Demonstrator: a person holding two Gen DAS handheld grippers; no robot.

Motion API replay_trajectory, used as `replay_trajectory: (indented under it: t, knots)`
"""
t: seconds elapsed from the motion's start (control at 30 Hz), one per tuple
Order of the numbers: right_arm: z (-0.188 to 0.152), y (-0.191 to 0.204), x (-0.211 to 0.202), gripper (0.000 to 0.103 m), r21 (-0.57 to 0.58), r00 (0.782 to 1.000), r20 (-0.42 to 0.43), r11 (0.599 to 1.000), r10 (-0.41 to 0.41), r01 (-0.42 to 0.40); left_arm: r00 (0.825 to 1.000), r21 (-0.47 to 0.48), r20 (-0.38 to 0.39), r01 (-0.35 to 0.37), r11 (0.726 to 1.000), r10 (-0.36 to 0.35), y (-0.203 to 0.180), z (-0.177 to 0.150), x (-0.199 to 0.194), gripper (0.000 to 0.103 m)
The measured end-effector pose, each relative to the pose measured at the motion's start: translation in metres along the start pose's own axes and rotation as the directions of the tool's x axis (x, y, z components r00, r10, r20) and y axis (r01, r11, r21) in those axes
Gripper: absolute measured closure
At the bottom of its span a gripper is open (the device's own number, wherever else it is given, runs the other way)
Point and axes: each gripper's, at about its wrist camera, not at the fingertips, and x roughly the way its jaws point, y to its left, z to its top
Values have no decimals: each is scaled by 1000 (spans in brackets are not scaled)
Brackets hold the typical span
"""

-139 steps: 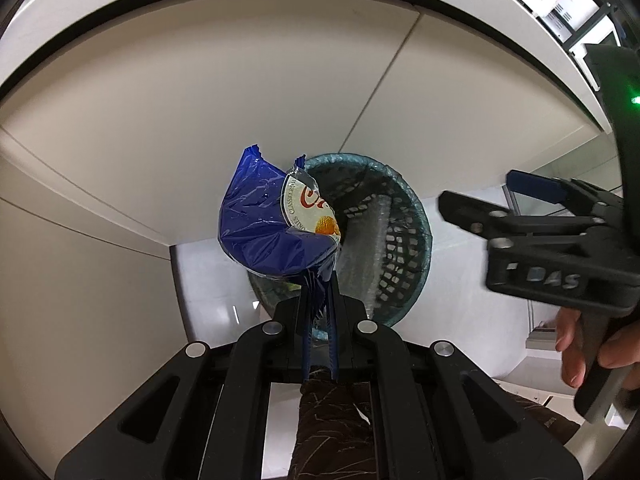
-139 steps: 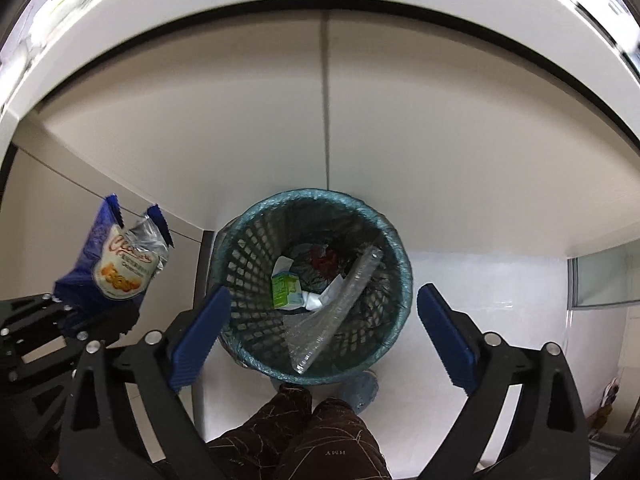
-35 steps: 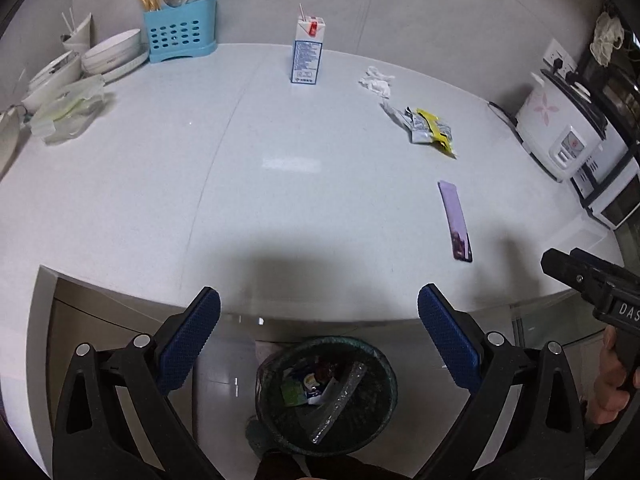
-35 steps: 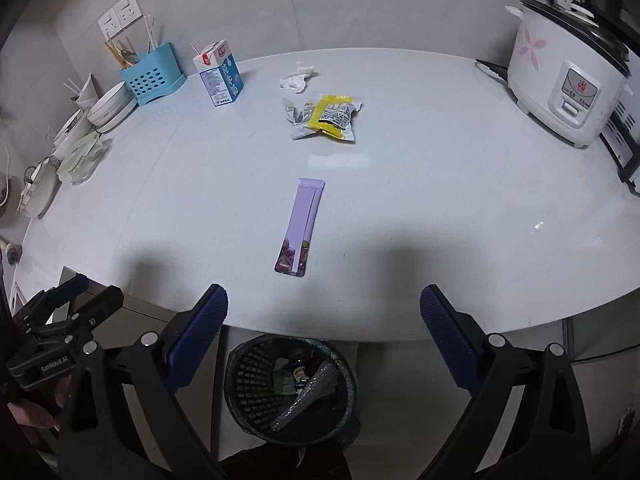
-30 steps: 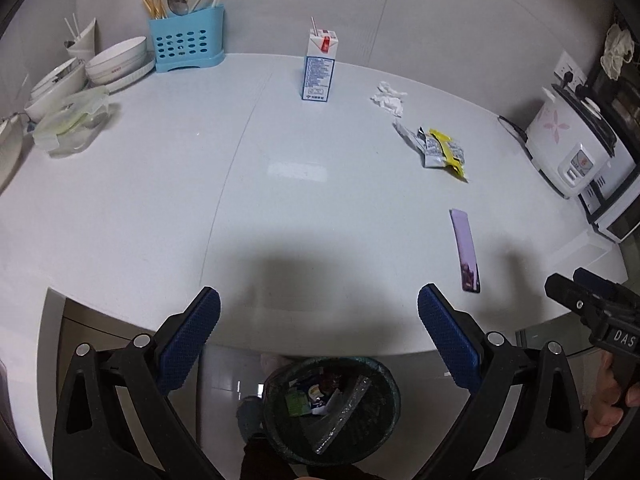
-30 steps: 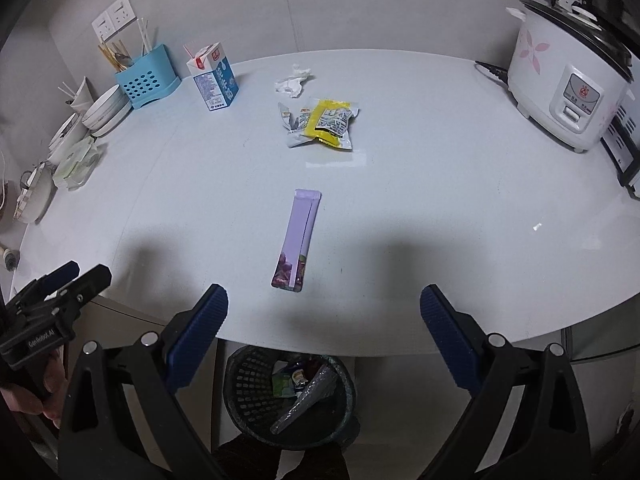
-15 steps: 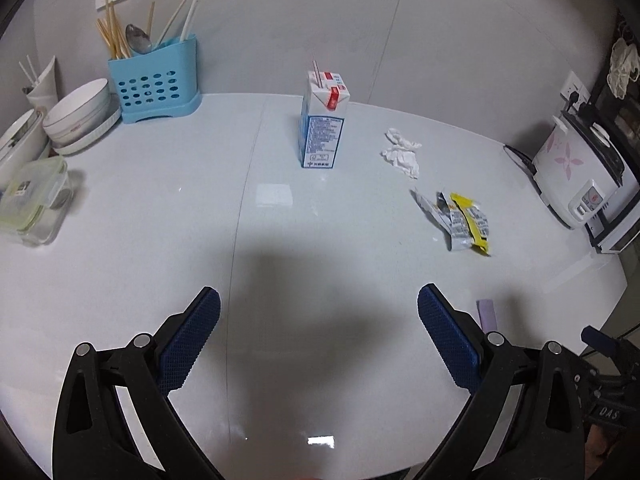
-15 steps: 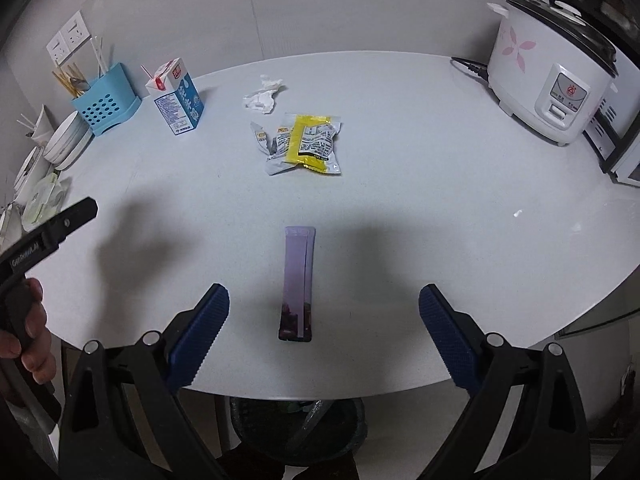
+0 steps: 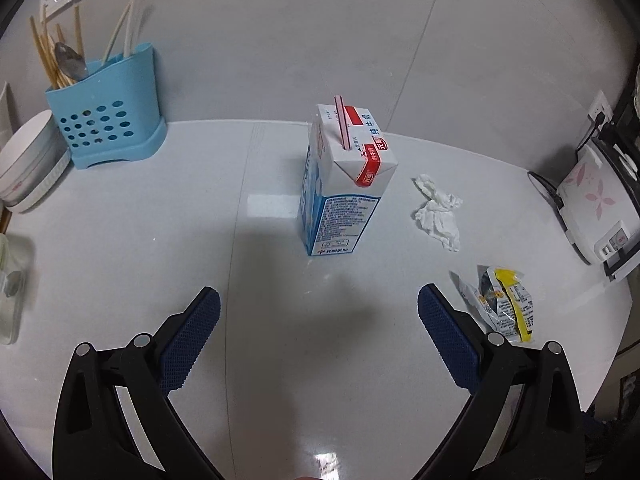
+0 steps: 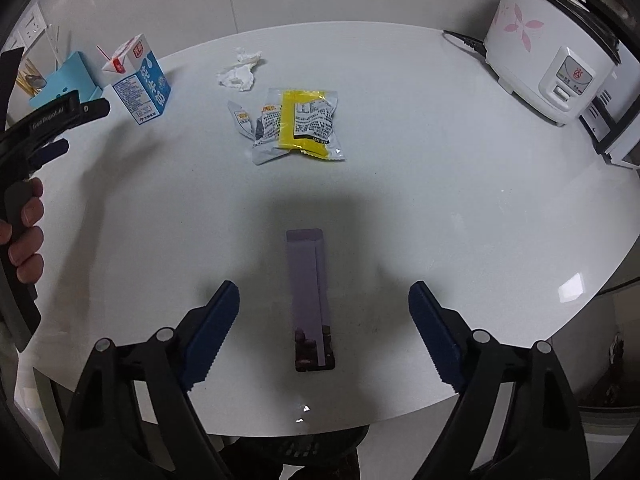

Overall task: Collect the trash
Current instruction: 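Grasp the milk carton with the left tool while the right tool grasps the lavender packet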

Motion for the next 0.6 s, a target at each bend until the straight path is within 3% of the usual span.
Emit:
replay_trajectory:
  t: [0.5,0.6]
  knots:
    - [4,0,25,28,49,998,-57,999,-14,17,999,13,0,-32,999,32,-8,27,47,7]
    - [5,-1,30,32,57,998,-68,998,-7,10,1000,2,-2,-30,1000,30,-7,31,50,16]
